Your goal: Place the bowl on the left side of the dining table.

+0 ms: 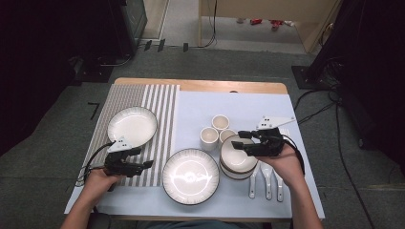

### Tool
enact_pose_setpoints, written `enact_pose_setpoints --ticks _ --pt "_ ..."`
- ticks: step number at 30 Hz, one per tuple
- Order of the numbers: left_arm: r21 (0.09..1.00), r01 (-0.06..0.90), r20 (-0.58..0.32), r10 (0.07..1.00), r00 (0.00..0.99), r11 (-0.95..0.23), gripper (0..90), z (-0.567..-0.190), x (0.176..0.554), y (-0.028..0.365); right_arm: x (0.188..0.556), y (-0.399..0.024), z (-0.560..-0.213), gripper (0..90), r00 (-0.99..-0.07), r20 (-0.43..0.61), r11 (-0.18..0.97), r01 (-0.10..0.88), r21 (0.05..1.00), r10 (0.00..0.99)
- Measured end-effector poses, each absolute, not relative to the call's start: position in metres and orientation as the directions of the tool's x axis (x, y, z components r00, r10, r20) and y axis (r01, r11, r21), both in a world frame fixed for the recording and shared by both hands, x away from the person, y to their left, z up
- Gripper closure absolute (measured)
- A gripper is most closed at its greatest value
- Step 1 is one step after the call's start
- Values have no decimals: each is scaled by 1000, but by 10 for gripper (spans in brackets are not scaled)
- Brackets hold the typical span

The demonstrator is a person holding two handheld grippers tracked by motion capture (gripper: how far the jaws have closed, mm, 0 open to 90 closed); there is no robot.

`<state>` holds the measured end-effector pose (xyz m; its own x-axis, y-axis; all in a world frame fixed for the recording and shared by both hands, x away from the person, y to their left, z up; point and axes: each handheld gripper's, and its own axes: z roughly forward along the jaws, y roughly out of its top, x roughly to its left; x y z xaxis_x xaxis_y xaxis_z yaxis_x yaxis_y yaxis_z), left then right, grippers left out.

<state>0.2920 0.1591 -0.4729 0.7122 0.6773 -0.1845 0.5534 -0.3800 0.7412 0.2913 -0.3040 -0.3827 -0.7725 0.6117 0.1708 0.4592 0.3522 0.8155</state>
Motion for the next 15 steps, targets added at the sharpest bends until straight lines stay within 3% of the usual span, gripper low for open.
enact_pose_setpoints --ticks 15 --pt "749 536 -181 659 730 -389 252 -481 291 154 298 -308 -379 502 -769 176 334 456 825 615"
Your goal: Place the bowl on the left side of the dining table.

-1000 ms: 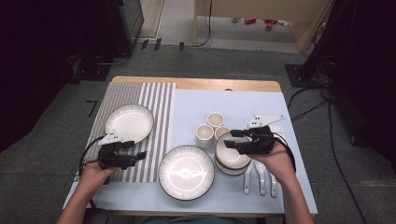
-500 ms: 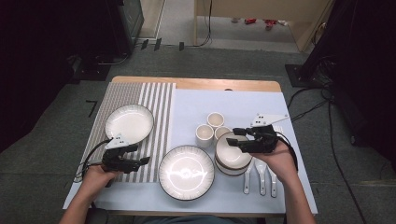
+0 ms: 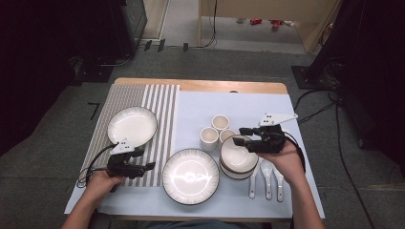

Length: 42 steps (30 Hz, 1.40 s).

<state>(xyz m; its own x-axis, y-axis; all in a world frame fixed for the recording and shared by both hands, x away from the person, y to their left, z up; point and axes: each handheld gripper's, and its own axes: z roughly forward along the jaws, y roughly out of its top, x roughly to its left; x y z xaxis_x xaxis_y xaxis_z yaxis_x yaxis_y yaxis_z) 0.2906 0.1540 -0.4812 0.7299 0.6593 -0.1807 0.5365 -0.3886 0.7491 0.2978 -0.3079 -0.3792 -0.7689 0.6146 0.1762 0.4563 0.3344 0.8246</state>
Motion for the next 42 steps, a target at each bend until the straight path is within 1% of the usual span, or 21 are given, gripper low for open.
enact_pose_setpoints --ticks 3,14,21,24,27,30,35,42 --pt "742 541 -184 656 732 -395 252 -484 291 154 300 -308 -381 511 -770 178 340 460 820 612" --pt "721 538 -151 659 737 -437 251 -491 293 150 311 -310 -386 532 -779 188 354 468 810 599" --pt "733 522 -142 651 745 -437 250 -493 293 150 312 -311 -389 541 -781 184 361 466 808 596" --pt "736 528 -160 649 744 -424 240 -494 294 151 312 -312 -391 549 -790 181 369 459 808 586" --pt "743 533 -186 642 744 -403 199 -495 294 152 313 -312 -392 556 -789 179 373 461 805 588" --pt "754 512 -161 641 751 -411 199 -497 292 152 314 -313 -393 563 -792 179 377 460 804 584" --pt "754 510 -154 643 750 -414 200 -497 291 151 315 -315 -396 573 -798 180 386 459 800 576" --pt "752 494 -119 647 753 -437 199 -497 289 148 319 -317 -402 602 -794 198 382 475 793 575"
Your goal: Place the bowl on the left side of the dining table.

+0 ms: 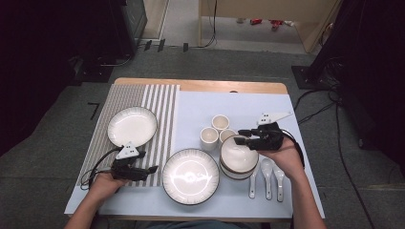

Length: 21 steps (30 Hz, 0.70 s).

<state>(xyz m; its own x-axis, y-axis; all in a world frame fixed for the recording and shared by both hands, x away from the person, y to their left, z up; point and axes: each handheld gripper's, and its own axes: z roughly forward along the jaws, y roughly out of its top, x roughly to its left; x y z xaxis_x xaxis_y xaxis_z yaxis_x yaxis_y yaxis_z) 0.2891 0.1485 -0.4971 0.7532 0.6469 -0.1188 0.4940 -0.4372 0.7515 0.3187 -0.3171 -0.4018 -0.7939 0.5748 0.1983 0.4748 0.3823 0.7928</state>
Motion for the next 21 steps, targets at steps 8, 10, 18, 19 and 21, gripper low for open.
enact_pose_setpoints --ticks 8,10,18,19,21 --pt "752 496 -123 646 753 -434 199 -497 289 149 322 -320 -410 637 -787 224 373 496 784 575" --pt "753 497 -126 646 752 -431 199 -497 289 149 321 -321 -410 639 -784 232 370 503 782 576" --pt "752 498 -128 646 752 -431 199 -497 290 149 320 -327 -410 664 -778 240 358 509 782 581" --pt "752 498 -128 646 753 -431 199 -497 290 149 320 -328 -410 670 -777 238 359 509 782 583" --pt "752 498 -127 646 753 -432 199 -497 290 149 320 -330 -411 689 -776 237 364 512 778 585"
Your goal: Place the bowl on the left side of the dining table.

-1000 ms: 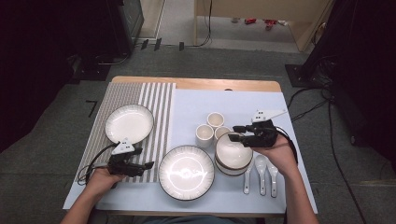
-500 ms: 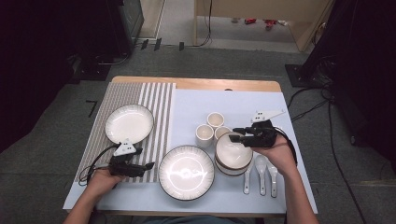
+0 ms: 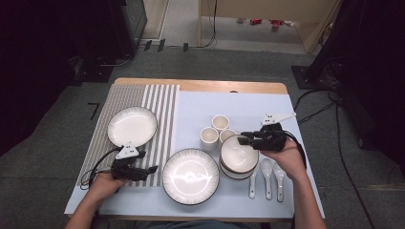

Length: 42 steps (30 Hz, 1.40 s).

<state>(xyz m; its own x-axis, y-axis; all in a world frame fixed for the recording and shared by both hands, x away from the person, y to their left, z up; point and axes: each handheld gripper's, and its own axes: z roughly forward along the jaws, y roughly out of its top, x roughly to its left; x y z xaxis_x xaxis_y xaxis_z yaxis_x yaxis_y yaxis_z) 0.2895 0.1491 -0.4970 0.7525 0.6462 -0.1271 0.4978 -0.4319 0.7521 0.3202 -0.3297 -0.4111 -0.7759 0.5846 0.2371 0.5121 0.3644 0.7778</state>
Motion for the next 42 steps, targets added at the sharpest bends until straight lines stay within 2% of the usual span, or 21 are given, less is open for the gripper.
enact_pose_setpoints --ticks 14,42 --pt "752 496 -124 646 753 -433 199 -497 289 149 324 -327 -420 768 -776 244 402 536 743 582" --pt "753 497 -126 646 753 -432 199 -497 289 149 324 -327 -420 797 -735 289 378 595 709 613"
